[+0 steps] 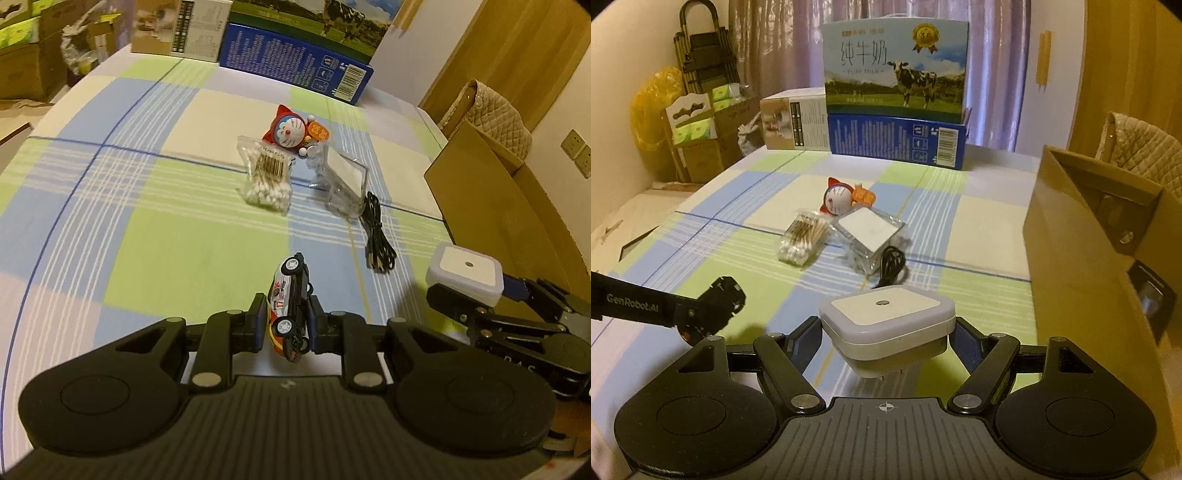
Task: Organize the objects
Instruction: 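Carry the toy car and night light over the cardboard box with both tools, then open the left tool to drop the car while the right tool releases the night light, then withdraw both tools from the cardboard box back over the table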
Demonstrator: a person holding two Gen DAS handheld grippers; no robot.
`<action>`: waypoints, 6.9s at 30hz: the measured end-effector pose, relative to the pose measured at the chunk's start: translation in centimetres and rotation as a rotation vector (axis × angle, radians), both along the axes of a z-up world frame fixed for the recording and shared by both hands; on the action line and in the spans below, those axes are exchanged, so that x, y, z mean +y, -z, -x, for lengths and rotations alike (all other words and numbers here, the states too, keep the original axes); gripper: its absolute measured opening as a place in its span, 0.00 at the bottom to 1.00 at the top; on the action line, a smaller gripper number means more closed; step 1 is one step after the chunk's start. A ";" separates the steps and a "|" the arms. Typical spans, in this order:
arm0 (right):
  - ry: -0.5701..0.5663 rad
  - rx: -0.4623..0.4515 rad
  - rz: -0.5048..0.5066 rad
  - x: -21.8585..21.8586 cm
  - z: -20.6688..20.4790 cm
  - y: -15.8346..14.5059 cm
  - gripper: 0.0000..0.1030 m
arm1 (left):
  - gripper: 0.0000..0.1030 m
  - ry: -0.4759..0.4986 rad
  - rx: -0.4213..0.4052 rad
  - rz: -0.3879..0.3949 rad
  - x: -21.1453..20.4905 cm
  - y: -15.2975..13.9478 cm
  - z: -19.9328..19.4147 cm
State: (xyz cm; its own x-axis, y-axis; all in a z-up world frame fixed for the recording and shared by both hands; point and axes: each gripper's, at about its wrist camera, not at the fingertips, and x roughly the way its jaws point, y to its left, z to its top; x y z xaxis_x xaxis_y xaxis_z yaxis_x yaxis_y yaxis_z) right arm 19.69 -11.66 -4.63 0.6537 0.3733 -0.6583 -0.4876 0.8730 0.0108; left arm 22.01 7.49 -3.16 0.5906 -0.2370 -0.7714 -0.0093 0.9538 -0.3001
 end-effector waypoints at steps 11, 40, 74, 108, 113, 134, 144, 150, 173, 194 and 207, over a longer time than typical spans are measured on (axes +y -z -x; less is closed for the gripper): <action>0.020 -0.090 -0.023 -2.4 6.0 -2.4 0.70 | 0.17 -0.037 -0.033 0.035 -2.7 -2.5 6.1; 0.098 -0.136 -0.097 -6.8 13.2 -6.6 0.70 | 0.17 -0.077 -0.108 0.052 -5.2 -7.6 13.7; 0.333 -0.263 -0.067 -21.5 8.5 -14.0 0.70 | 0.17 0.229 -0.224 0.051 -21.1 -14.4 8.8; 0.385 -0.133 -0.114 -26.9 1.2 -11.7 0.70 | 0.35 0.310 -0.180 -0.018 -27.0 -11.4 0.1; 0.378 -0.131 -0.120 -26.6 1.3 -12.0 0.70 | 0.36 0.298 -0.186 -0.020 -26.3 -11.6 0.7; 0.349 -0.083 -0.256 -27.0 1.2 -11.7 0.76 | 0.64 0.241 -0.190 -0.049 -23.4 -11.7 1.5; 0.360 -0.102 -0.243 -26.0 3.4 -13.3 0.76 | 0.74 0.220 -0.216 -0.059 -20.8 -12.8 3.4; 0.336 -0.121 -0.237 -24.2 5.0 -14.6 0.76 | 0.83 0.190 -0.240 -0.080 -17.7 -13.8 5.1; 0.115 -0.140 -0.224 -12.0 8.2 -14.8 0.76 | 0.99 -0.011 -0.279 -0.264 -2.7 -12.8 10.1; 0.046 -0.043 -0.179 -3.9 5.0 -9.0 0.76 | 0.99 -0.009 -0.251 -0.270 0.3 -8.4 6.3; 0.068 0.011 -0.147 -1.2 -0.8 -4.5 0.76 | 0.99 0.006 -0.165 -0.316 1.2 -4.7 0.7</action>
